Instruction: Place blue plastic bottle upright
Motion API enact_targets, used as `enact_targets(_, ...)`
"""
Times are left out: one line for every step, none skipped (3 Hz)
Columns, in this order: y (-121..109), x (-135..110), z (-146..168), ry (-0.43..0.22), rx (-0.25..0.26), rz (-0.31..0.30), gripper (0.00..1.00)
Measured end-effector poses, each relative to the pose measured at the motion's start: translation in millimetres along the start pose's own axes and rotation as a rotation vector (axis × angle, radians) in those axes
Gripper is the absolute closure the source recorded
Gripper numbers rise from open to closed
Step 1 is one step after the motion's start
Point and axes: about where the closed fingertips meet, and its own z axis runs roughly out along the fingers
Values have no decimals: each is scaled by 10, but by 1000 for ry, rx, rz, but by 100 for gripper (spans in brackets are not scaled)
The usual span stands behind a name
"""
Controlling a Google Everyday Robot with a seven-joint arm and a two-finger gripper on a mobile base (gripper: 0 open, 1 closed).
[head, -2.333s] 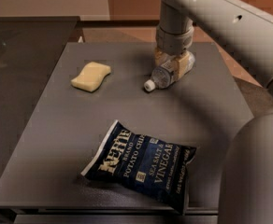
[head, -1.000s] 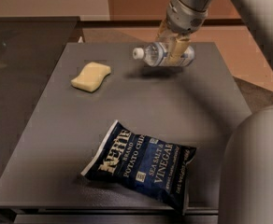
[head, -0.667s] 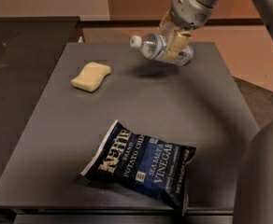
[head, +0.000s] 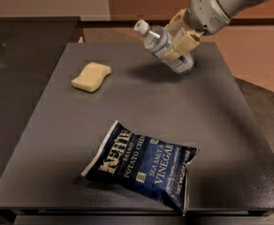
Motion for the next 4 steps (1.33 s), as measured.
enact_targets(38,34,-43,-113,40,117,100)
enact_targets(12,60,-32,-211,64,218,100)
enact_targets(-13,100,-21,-312,86,304,100)
enact_targets(-21,148,-12,-396,103,361,100)
